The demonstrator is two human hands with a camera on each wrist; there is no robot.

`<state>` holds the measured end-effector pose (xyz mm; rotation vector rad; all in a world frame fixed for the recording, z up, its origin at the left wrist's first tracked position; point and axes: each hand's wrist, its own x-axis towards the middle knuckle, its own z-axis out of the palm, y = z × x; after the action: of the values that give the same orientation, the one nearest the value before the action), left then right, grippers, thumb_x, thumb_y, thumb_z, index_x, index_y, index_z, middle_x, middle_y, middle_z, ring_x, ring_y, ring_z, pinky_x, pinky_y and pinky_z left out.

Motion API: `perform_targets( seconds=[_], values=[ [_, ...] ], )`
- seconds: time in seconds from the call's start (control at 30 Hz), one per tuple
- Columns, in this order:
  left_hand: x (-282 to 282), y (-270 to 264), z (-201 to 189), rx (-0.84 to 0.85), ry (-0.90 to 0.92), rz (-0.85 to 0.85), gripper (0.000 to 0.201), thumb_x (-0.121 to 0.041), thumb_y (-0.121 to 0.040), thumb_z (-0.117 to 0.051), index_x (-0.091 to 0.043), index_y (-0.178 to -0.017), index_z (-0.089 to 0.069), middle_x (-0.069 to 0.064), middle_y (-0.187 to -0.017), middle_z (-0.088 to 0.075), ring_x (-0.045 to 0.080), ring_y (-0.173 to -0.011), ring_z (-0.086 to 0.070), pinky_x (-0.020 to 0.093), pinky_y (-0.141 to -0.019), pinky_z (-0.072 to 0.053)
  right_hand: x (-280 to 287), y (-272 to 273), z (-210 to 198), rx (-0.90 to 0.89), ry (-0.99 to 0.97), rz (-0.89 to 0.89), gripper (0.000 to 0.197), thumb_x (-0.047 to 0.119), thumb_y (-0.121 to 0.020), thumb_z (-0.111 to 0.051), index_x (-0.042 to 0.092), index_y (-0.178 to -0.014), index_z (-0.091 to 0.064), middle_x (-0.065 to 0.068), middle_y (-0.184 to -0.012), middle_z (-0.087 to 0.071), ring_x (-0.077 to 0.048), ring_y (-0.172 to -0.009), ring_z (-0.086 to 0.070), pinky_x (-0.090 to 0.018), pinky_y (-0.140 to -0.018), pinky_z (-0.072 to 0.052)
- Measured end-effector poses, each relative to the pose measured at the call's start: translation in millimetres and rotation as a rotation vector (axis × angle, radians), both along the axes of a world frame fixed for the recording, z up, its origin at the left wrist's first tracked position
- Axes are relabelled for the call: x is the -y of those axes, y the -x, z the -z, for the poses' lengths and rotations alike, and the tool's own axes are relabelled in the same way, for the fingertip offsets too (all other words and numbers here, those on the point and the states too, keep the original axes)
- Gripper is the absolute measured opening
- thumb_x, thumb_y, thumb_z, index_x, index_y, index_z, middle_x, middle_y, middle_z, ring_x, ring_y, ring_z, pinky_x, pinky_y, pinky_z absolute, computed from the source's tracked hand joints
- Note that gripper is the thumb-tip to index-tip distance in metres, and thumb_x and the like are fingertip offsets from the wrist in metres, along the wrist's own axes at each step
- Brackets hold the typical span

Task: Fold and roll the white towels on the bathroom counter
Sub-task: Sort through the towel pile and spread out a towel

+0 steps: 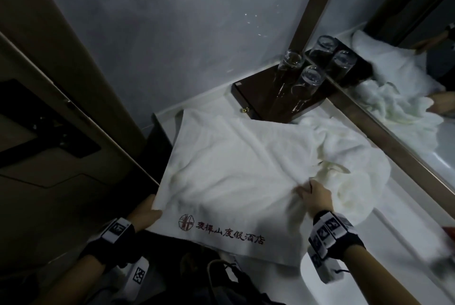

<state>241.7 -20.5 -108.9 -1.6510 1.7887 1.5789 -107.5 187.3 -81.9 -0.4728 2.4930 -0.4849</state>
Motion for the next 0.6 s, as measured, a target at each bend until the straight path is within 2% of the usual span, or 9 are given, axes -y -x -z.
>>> perform_targets(
  seconds=[0.07, 0.17, 0.27, 0.37, 0.43, 0.47, 0.53, 0.57, 0.6],
  values=[
    [0, 7, 5, 0.061, 0.025, 0.055, 0.049, -0.006, -0.084, -0.053, 0.0, -0.13, -0.037, 0.018, -0.126, -0.05, 0.03, -0.114, -0.049, 0.033, -0.087, -0.04, 3, 0, -2, 0.019, 0.023, 0.005, 0.022, 0.025, -0.086, -0.062, 0.008, -0.089, -0.048, -0.019, -0.089, -0.06, -0.038, -0.094, -0.058, -0.037, -0.076, -0.044],
    [3, 24, 3, 0.116, 0.115, 0.104, 0.039, -0.003, -0.088, -0.051, 0.002, -0.125, -0.04, 0.025, -0.122, -0.053, 0.036, -0.11, -0.053, 0.038, -0.09, -0.043, 12, -2, -7, 0.006, 0.052, -0.006, 0.036, 0.028, -0.088, -0.06, 0.001, -0.108, -0.048, -0.02, -0.105, -0.057, -0.037, -0.1, -0.056, -0.04, -0.081, -0.045],
    [12, 46, -9, 0.12, 0.341, 0.17, 0.044, 0.001, -0.085, -0.051, 0.002, -0.128, -0.041, 0.03, -0.125, -0.044, 0.042, -0.114, -0.048, 0.04, -0.099, -0.039, 24, -4, -12, -0.207, 0.098, -0.106, 0.045, 0.019, -0.086, -0.064, -0.005, -0.118, -0.043, -0.024, -0.118, -0.049, -0.037, -0.106, -0.049, -0.038, -0.085, -0.039],
    [27, 80, -23, 0.0, 0.561, 0.228, 0.044, 0.006, -0.081, -0.053, 0.004, -0.124, -0.047, 0.03, -0.123, -0.042, 0.042, -0.114, -0.044, 0.04, -0.103, -0.035, 46, -1, -23, -0.468, 0.166, -0.186, 0.056, 0.013, -0.078, -0.071, -0.009, -0.121, -0.044, -0.027, -0.12, -0.046, -0.039, -0.106, -0.046, -0.036, -0.084, -0.038],
    [40, 110, -34, -0.077, 0.656, 0.316, 0.044, 0.009, -0.079, -0.052, 0.004, -0.122, -0.049, 0.027, -0.125, -0.042, 0.039, -0.117, -0.042, 0.04, -0.105, -0.033, 67, 3, -32, -0.519, 0.172, -0.264, 0.067, 0.014, -0.076, -0.071, -0.005, -0.131, -0.039, -0.027, -0.13, -0.04, -0.039, -0.115, -0.042, -0.037, -0.092, -0.036],
    [46, 126, -39, -0.121, 0.691, 0.374, 0.045, 0.01, -0.078, -0.05, 0.003, -0.122, -0.05, 0.024, -0.127, -0.043, 0.037, -0.118, -0.042, 0.039, -0.105, -0.032, 78, 6, -35, -0.527, 0.157, -0.323, 0.073, 0.017, -0.076, -0.072, -0.002, -0.136, -0.034, -0.026, -0.138, -0.034, -0.039, -0.124, -0.037, -0.038, -0.101, -0.031],
    [57, 158, -45, -0.218, 0.747, 0.48, 0.047, 0.01, -0.077, -0.048, 0.0, -0.122, -0.051, 0.018, -0.13, -0.046, 0.032, -0.119, -0.045, 0.037, -0.103, -0.033, 100, 16, -38, -0.563, 0.067, -0.461, 0.088, 0.025, -0.075, -0.073, 0.008, -0.144, -0.022, -0.022, -0.149, -0.019, -0.035, -0.14, -0.018, -0.04, -0.115, -0.011],
    [61, 174, -47, -0.252, 0.763, 0.522, 0.047, 0.009, -0.077, -0.048, -0.002, -0.123, -0.051, 0.015, -0.132, -0.047, 0.031, -0.12, -0.045, 0.036, -0.104, -0.033, 109, 22, -37, -0.574, 0.011, -0.512, 0.095, 0.029, -0.074, -0.074, 0.012, -0.147, -0.016, -0.02, -0.152, -0.014, -0.033, -0.143, -0.01, -0.04, -0.117, -0.003],
    [64, 188, -46, -0.268, 0.767, 0.554, 0.047, 0.007, -0.078, -0.05, -0.003, -0.124, -0.05, 0.013, -0.135, -0.046, 0.029, -0.123, -0.043, 0.035, -0.105, -0.032, 118, 27, -36, -0.57, -0.042, -0.536, 0.102, 0.032, -0.072, -0.076, 0.015, -0.148, -0.01, -0.019, -0.153, -0.01, -0.032, -0.144, -0.006, -0.041, -0.117, 0.0]
  ],
)
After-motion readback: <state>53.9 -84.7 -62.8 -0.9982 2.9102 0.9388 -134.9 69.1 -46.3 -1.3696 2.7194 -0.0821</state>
